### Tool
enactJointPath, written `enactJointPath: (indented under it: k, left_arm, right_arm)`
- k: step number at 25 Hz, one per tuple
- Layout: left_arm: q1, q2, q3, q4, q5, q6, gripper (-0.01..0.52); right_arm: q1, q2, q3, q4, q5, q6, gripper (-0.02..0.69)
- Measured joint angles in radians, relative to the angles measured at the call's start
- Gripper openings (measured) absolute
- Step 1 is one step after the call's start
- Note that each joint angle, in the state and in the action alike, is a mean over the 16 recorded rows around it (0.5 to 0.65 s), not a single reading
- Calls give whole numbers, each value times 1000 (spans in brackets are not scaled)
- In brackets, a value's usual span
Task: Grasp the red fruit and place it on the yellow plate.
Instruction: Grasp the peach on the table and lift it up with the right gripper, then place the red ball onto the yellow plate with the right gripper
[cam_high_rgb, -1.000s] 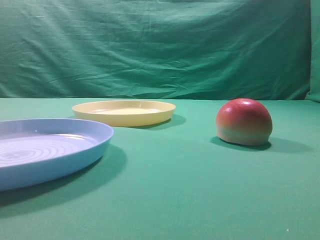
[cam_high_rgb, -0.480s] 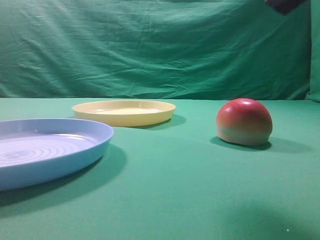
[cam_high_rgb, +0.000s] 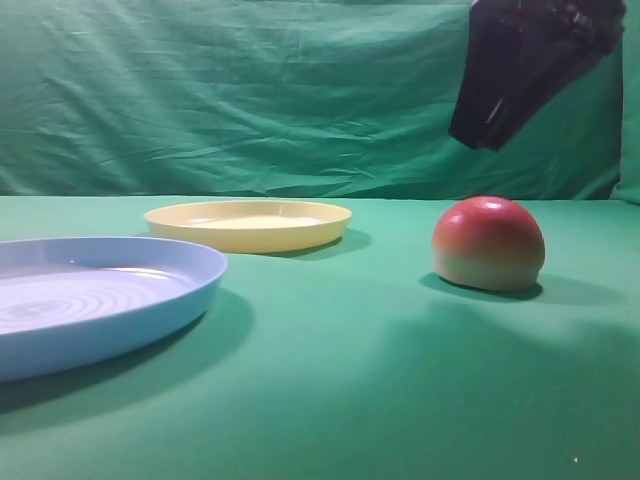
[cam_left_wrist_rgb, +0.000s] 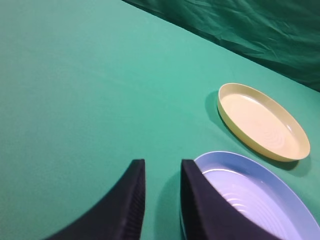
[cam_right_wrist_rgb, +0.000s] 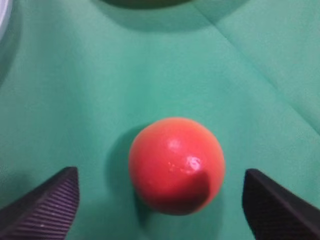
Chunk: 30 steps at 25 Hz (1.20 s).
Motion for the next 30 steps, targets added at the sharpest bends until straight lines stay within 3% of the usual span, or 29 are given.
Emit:
enactJointPath:
  k: [2, 5, 17, 22, 26, 30]
  left_arm:
    - [0, 0, 0, 0, 0, 0, 157]
    - [0, 0, 0, 0, 0, 0, 157]
    - [0, 0, 0, 0, 0, 0, 157]
    - [0, 0, 0, 0, 0, 0, 157]
    - [0, 0, 0, 0, 0, 0, 157]
    - [0, 0, 0, 0, 0, 0, 157]
  right_arm:
    - [0, 26, -2, -11, -14, 1, 594]
    - [0, 64, -4, -18, -36, 3, 587]
    - [7, 139, -152, 55, -43, -15, 321]
    - [39, 172, -286, 137, -66, -57, 252]
    - [80, 234, -397, 201, -101, -96, 240]
    - [122, 319, -491, 239, -144, -132, 280]
